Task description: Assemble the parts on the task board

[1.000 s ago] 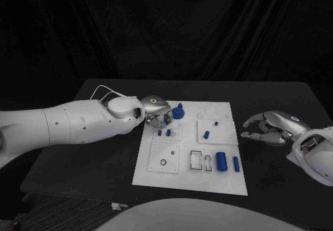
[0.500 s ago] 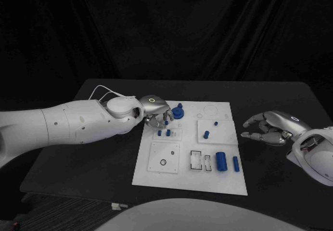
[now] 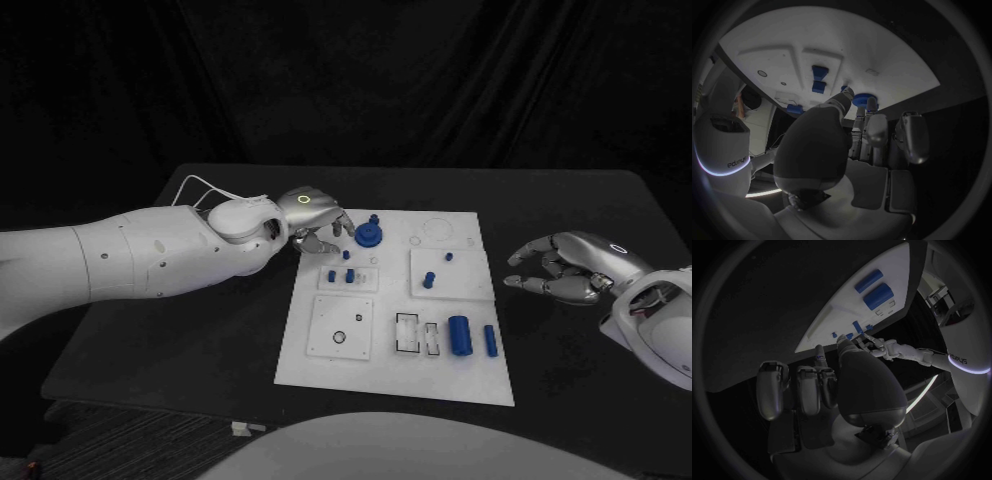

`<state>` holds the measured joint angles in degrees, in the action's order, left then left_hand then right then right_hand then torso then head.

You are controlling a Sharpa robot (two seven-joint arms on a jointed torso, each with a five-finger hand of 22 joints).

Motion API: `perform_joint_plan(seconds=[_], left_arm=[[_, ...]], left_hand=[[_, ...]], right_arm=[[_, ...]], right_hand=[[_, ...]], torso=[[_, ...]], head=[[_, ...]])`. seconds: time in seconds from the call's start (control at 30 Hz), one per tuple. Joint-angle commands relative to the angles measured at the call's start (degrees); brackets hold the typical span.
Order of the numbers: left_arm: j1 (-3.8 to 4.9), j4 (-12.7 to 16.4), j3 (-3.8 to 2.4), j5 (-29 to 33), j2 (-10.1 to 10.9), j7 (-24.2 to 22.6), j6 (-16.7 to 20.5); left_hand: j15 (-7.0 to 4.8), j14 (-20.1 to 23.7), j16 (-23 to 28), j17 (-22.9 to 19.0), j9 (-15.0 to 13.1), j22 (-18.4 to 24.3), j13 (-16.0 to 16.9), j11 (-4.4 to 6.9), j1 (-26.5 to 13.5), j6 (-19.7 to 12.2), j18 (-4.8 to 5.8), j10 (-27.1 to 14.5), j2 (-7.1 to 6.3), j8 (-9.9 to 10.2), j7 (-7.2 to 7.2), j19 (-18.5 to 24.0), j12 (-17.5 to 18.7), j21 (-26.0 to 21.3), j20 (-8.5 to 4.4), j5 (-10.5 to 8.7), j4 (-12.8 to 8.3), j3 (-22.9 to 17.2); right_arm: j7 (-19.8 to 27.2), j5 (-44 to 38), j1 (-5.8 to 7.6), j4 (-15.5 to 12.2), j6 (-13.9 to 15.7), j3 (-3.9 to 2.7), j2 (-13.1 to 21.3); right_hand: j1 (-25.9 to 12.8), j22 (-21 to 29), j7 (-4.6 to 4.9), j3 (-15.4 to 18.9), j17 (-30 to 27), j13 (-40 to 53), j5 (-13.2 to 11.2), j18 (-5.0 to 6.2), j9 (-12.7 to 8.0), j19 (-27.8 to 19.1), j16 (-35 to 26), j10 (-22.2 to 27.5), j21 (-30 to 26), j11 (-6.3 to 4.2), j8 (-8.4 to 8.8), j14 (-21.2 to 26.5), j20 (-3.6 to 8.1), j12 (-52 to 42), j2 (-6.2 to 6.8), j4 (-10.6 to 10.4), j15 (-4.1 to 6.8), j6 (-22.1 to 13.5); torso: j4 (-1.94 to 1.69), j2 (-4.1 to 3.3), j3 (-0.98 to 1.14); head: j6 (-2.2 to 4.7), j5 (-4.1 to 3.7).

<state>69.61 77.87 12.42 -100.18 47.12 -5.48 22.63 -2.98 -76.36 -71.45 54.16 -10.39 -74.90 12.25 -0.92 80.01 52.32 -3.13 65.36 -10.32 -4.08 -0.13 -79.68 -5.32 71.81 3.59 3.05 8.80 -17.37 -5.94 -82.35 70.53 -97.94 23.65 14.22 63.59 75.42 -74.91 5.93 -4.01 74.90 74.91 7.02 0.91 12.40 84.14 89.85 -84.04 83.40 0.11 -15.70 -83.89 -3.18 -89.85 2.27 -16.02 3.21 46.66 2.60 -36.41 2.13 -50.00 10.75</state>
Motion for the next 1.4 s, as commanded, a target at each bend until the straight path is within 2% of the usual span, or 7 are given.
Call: perform_joint_plan(seconds=[0.03, 0.23, 0.53, 0.6, 0.87, 1.23, 1.4], left_arm=[[1.48, -0.76, -0.11, -0.06, 0.94, -3.67, 4.08], [5.51, -2.20, -0.12, -0.06, 3.32, -10.94, 0.69], [9.48, -2.71, -0.11, 12.91, 5.12, -19.57, 1.62], [9.86, -2.77, -0.10, 26.90, 4.77, -25.03, 1.09], [9.24, -0.75, -0.07, 68.86, 4.08, -35.57, -8.96], [6.28, 2.96, -0.06, 94.44, 5.41, -36.40, -21.41], [5.44, 4.32, -0.06, 98.44, 5.83, -38.01, -21.42]], left_hand=[[0.23, 4.54, 4.67, -6.70, -0.03, -8.06, 0.48, 0.18, -0.11, -0.15, -1.88, -2.13, -0.68, -0.15, -0.89, 3.61, 0.21, -5.44, 0.36, -0.31, 0.89, 0.93], [1.29, 17.91, 18.02, -20.37, -0.14, -7.51, 3.48, 2.68, -1.74, 0.35, -2.05, -5.91, -1.87, -0.47, -2.09, 6.87, -1.71, -9.16, 1.81, -0.30, 5.72, 6.44], [1.42, 34.18, 38.76, -26.02, -0.10, 5.18, 6.60, 6.16, -1.71, 0.45, -6.17, -17.42, 6.20, -0.53, -2.55, 38.40, -3.22, -49.26, 2.55, -0.37, 7.86, 22.33], [3.79, 37.49, 45.53, -28.36, 0.05, 8.70, 5.71, 2.09, -3.30, 0.84, -5.74, -19.97, 7.06, -0.37, 1.14, 42.34, -2.87, -54.85, 3.27, -0.37, 7.87, 17.45], [4.53, 61.87, 68.28, -43.97, 2.85, 24.48, -5.37, -0.62, -8.47, -7.58, -6.12, -40.27, 11.98, 0.06, 3.73, 62.21, 0.14, -67.03, 4.42, 9.44, 7.13, 22.32], [6.39, 76.36, 71.45, -54.16, 8.64, 59.52, -11.64, 2.73, -15.73, -36.85, -7.03, -63.08, 16.80, 2.41, 0.72, 78.02, 4.52, -70.33, 6.26, 4.10, 8.03, 29.56], [3.85, 76.36, 71.45, -54.16, 8.74, 74.90, -11.93, 5.16, -14.40, -38.47, -6.88, -64.29, 10.98, 2.49, -1.43, 79.68, 4.98, -71.81, 5.30, 2.40, 8.15, 26.45]], right_arm=[[-0.74, -0.26, 1.15, -0.90, 1.35, -0.04, 0.45], [-1.61, -0.71, 6.51, -1.67, 1.86, -0.04, 0.50], [-4.00, -2.28, 12.40, -2.02, -0.73, -0.04, -1.35], [-4.72, -3.77, 12.99, -1.57, -2.18, -0.04, -2.77], [-5.27, -7.38, 12.30, 0.41, -6.30, -0.04, -6.18], [-5.55, -14.38, 9.33, 2.22, -13.54, -0.04, -8.17], [-4.95, -15.51, 7.71, 2.54, -14.73, -0.04, -8.46]], right_hand=[[0.97, -12.75, 0.00, 0.11, 15.10, 15.09, 0.32, 0.86, -0.12, 2.22, 0.15, -5.96, -0.27, 0.41, 0.07, -6.11, -0.27, -0.15, 0.06, 0.18, -0.28, 0.53], [1.90, -12.42, -0.24, 0.52, 15.10, 15.09, 0.53, 1.11, -0.84, 1.72, 0.15, -5.96, -1.33, 0.07, 0.41, -6.11, -0.02, -0.15, 0.11, -0.18, 0.02, 1.03], [6.34, -11.31, -0.49, -0.19, 15.10, -10.31, 4.50, 1.90, -1.31, 0.16, 0.15, 11.63, -5.03, -0.43, 0.70, -6.11, 0.49, 28.14, 0.28, 0.79, 0.37, 5.68], [9.64, -10.34, -0.79, -2.19, 15.04, -22.10, 10.13, 2.53, -1.43, -1.30, 0.12, 19.48, -8.15, -0.38, 1.65, -6.09, 0.54, 42.76, 1.10, 1.54, 0.51, 6.89], [13.10, -7.58, -0.38, -6.67, 8.82, -31.93, 8.92, 4.19, -1.67, -5.42, -4.31, 26.50, -17.44, 0.72, 4.59, -3.81, -0.30, 55.59, 3.72, 1.48, -0.58, 8.05], [10.94, -7.08, -1.14, -5.83, 6.55, -53.94, 5.59, 4.54, -3.89, -5.79, -5.96, 40.73, -21.24, 5.22, 11.45, -2.96, -2.36, 76.92, 5.39, 1.99, -2.53, 1.34], [10.17, -7.84, -2.18, -3.49, 7.57, -59.56, 3.45, 4.23, -5.25, -4.28, -5.08, 40.79, -19.69, 6.47, 11.61, -3.67, -2.81, 78.67, 4.96, 1.93, -3.29, 1.22]], torso=[[-0.05, -0.02, -0.04], [0.03, -0.03, -0.01], [-0.62, -0.39, -0.64], [-0.87, -0.55, -0.85], [-2.00, -1.07, -1.71], [-3.98, -1.59, -3.13], [-4.36, -1.72, -3.53]], head=[[0.00, 0.16], [0.00, 0.48], [0.00, -0.10], [0.00, -0.60], [0.00, -3.07], [0.00, -5.87], [0.00, -6.23]])
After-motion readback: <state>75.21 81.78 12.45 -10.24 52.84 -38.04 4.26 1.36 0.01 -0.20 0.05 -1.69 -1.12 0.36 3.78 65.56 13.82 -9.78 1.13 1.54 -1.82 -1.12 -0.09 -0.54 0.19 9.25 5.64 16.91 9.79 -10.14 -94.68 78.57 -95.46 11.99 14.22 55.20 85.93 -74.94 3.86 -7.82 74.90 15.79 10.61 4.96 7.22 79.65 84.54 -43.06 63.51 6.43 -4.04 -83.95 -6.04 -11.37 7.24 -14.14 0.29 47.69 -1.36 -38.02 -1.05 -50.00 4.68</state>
